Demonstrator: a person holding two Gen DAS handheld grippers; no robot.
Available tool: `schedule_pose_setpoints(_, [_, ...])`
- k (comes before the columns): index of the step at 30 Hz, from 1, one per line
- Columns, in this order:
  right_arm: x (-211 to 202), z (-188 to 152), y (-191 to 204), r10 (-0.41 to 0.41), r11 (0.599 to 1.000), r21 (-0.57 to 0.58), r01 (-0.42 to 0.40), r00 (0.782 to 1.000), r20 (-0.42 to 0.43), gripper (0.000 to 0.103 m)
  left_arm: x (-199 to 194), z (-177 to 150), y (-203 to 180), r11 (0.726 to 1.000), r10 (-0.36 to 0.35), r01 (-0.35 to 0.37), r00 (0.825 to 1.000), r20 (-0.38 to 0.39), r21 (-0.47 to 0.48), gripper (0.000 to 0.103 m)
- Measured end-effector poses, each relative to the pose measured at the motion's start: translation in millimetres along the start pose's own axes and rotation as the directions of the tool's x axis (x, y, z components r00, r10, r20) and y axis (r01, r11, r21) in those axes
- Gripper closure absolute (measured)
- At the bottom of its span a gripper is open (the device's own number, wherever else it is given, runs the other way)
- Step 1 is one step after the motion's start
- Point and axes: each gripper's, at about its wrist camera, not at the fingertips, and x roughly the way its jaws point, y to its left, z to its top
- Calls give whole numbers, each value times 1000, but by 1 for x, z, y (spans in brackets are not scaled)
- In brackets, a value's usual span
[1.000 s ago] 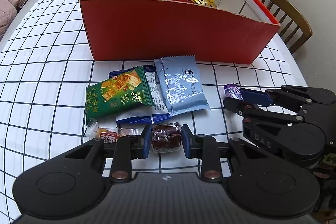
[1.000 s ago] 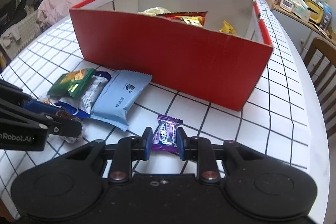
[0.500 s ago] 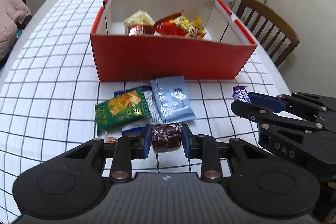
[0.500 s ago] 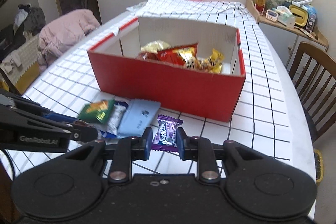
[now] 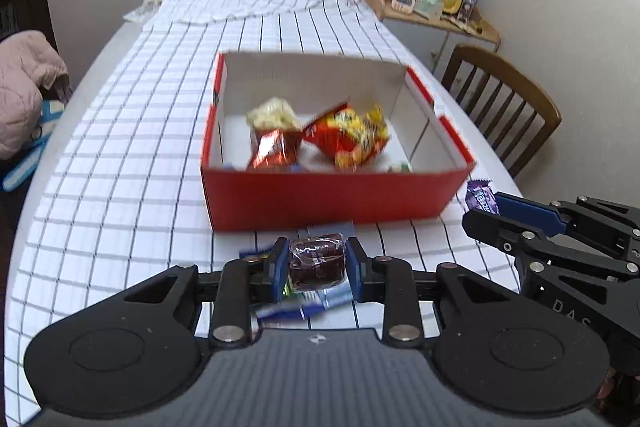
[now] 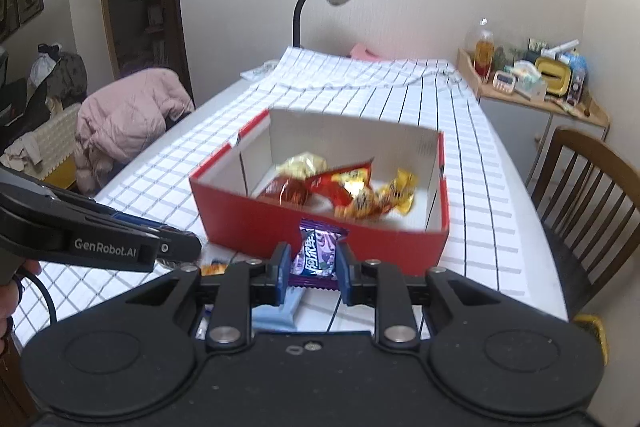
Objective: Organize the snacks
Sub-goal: 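Carry brown candy with left tool while right tool carries purple candy into box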
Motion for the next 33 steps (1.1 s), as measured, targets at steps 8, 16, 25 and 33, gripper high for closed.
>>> schedule_pose_setpoints(8, [6, 29, -14, -23, 1000, -6, 23, 999, 35, 80, 1, 41, 4, 1000, 1, -1, 999, 42, -7, 74])
schedule_pose_setpoints(16, [30, 49, -36, -29, 999, 14, 29, 999, 13, 80, 21, 77, 6, 1000, 16, -16, 999, 40, -13, 74])
schedule_pose_setpoints(25, [75, 57, -57, -15, 999, 37, 17, 998, -64, 80, 62, 105, 13, 998, 57, -57, 998, -1, -29, 74])
schedule_pose_setpoints(33, [119, 58, -64, 6, 1000, 24, -2, 986, -169, 80, 105, 113, 18, 995, 88, -91, 994, -71, -33, 74])
